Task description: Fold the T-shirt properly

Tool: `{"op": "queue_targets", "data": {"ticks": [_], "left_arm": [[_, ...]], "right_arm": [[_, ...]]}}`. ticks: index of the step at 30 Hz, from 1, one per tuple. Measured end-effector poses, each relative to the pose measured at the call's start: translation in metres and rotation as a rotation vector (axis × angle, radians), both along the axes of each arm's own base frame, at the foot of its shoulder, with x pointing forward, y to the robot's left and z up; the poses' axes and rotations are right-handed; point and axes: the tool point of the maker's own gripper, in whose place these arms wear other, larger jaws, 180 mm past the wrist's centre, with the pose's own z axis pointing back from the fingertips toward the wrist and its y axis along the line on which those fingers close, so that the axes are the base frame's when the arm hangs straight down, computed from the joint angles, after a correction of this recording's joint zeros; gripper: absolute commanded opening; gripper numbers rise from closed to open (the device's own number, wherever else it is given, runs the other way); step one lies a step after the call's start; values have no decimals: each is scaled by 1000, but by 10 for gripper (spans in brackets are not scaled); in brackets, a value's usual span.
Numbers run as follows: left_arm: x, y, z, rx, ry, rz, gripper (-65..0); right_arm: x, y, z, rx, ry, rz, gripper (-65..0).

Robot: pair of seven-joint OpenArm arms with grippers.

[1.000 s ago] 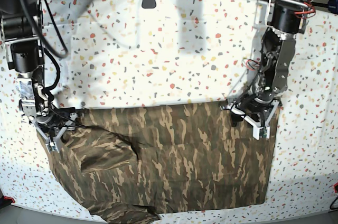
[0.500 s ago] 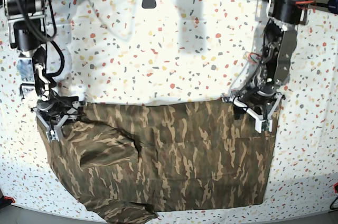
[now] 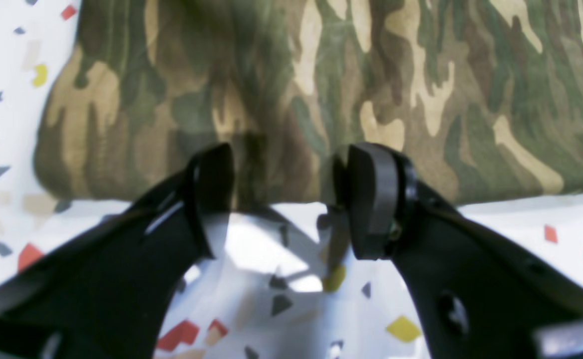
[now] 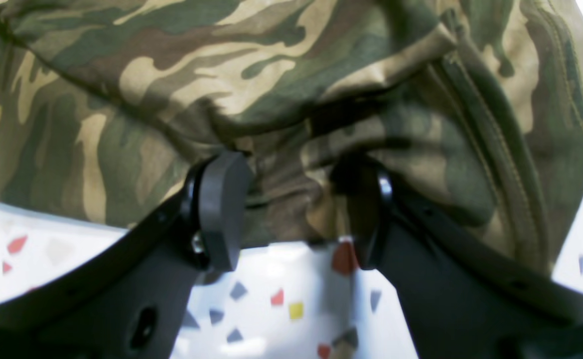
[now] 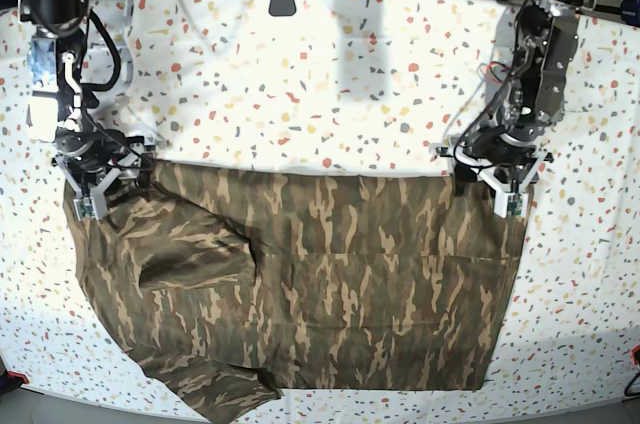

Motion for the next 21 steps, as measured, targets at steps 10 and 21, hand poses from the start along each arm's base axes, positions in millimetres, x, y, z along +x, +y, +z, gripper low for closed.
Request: {"op": "queue_targets", "data": {"ticks": [10,21], "left_arm": [[-2,-6,18,32,2,-35,-298],[82,-16,107,45,-203,-81,-298]], "right_arm": [[-4,0,0,-2,-1,5,-325],[-4,0,0,-1,2,4,-325]]}}
